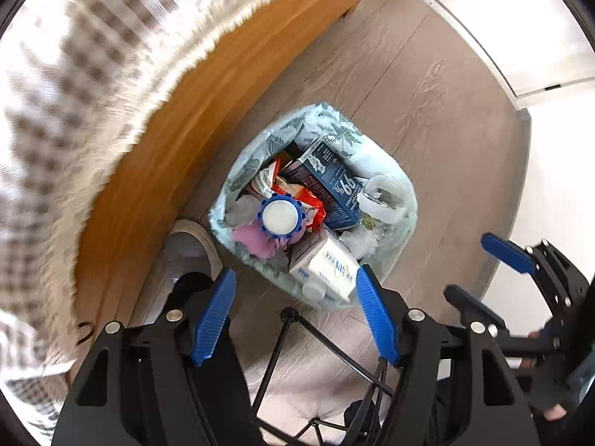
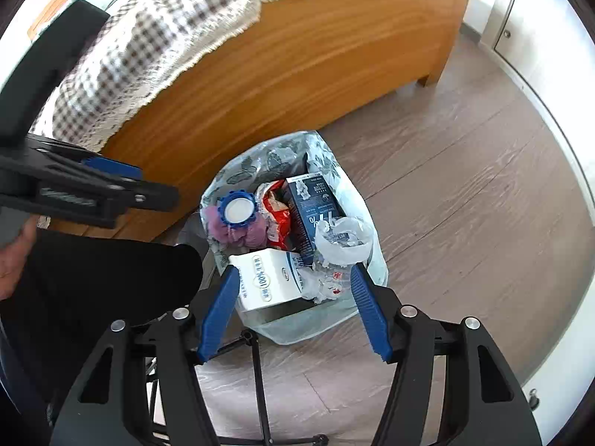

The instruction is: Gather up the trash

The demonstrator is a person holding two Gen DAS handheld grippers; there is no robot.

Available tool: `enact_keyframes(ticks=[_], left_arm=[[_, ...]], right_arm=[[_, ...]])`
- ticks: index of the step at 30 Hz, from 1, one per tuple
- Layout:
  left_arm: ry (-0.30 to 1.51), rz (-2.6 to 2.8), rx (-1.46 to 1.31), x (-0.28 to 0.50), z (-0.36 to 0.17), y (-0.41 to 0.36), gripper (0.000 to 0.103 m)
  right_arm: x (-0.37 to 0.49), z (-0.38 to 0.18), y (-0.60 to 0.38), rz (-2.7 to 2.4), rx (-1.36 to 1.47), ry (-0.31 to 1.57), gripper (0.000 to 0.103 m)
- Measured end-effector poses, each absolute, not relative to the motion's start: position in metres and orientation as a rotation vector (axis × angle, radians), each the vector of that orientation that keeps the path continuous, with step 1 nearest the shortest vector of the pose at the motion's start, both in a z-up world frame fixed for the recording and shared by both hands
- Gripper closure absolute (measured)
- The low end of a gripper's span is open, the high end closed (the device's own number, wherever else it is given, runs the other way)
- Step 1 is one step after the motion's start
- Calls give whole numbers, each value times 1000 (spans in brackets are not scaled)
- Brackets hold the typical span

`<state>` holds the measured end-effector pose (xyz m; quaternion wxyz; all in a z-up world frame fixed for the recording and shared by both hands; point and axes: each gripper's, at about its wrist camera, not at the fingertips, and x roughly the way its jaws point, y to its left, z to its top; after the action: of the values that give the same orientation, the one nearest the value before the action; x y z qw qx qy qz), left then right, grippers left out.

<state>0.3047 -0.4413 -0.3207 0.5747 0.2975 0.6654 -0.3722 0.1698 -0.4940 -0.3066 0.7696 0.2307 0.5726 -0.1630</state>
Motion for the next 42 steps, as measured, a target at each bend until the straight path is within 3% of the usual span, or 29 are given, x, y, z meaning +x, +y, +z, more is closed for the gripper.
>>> enact_keyframes(ticks=[9, 12, 20, 22, 25, 30, 34, 42], left_arm=[[1397, -940, 609, 293, -215, -409, 35], [1334, -968, 587, 285, -177, -402, 35], [1134, -979, 458, 278, -64, -362, 32], [1072, -953, 408, 280, -34, -340, 28], [983, -909, 353, 284, 7, -301, 27], [878, -785, 266, 289, 65, -229, 26], [771, -674, 204, 292, 107, -166, 18], [625, -422, 65, 291, 157, -52, 11]], right_arm=[[170, -242, -480, -397, 415, 1201, 43], [171, -213, -476, -404, 375, 1161, 38], [184, -122, -456, -385, 268, 1019, 38], [193, -97, -446, -365, 240, 973, 38], [210, -61, -427, -326, 191, 907, 32], [239, -7, -379, -230, 106, 802, 31], [263, 28, -339, -153, 62, 740, 31], [303, 87, -249, 32, -17, 628, 31]])
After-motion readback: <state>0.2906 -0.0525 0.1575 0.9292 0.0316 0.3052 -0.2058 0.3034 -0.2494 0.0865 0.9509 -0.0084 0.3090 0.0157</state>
